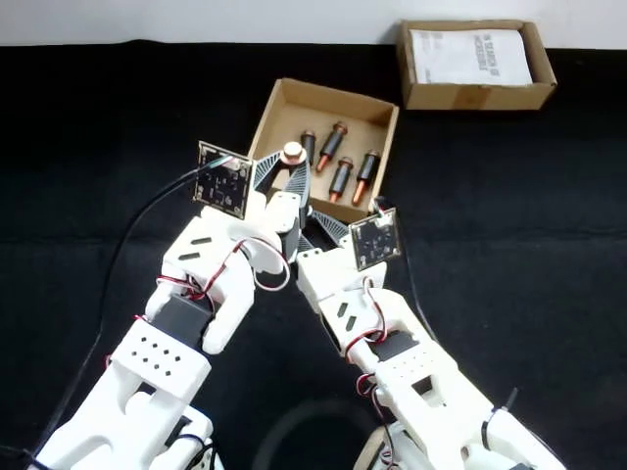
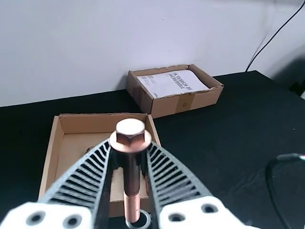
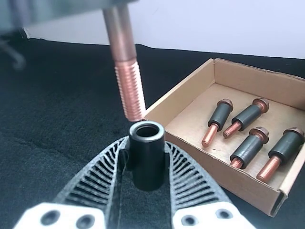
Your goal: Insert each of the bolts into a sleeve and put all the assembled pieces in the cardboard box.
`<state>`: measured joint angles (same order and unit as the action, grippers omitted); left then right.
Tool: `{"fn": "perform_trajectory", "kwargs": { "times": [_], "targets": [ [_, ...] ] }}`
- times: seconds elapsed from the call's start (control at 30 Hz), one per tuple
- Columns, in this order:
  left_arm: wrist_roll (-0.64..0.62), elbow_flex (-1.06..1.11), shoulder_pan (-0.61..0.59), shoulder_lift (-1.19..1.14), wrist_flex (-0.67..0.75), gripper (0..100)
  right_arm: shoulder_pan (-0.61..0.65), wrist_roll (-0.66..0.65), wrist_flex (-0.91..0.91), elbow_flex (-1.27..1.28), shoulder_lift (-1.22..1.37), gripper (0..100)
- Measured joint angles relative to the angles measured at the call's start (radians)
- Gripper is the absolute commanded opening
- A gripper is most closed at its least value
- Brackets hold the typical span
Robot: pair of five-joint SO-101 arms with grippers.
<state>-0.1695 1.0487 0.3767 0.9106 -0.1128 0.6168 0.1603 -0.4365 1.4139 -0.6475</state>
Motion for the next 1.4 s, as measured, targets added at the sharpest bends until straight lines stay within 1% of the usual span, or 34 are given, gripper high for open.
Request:
{"fn": "perform_trajectory", "kwargs": {
  "times": [0.33,0.53,0.73,0.87,1.2,1.27,1.4],
  "targets": [
    [0.0,0.002,0.002,0.0,0.0,1,0.0,0.0,0.0,0.0,0.0,0.6],
    [0.0,0.041,0.008,-0.018,0.008,1,0.002,0.0,0.0,0.002,0.0,0.6],
    [-0.083,0.044,0.029,-0.029,0.011,1,0.002,0.0,0.0,0.002,0.0,0.6],
    [-0.091,0.046,0.049,-0.035,0.009,1,-0.003,0.0,-0.002,0.0,-0.002,0.6],
    [-0.091,0.046,0.049,-0.037,-0.008,1,-0.003,0.0,-0.002,0.0,-0.002,0.6],
    [-0.091,0.046,0.049,-0.037,-0.035,4,-0.003,0.0,-0.002,0.0,-0.002,0.6],
    [-0.094,0.046,0.049,-0.037,-0.11,18,0.0,-0.003,-0.002,0.0,-0.002,0.6]
  ]
}}
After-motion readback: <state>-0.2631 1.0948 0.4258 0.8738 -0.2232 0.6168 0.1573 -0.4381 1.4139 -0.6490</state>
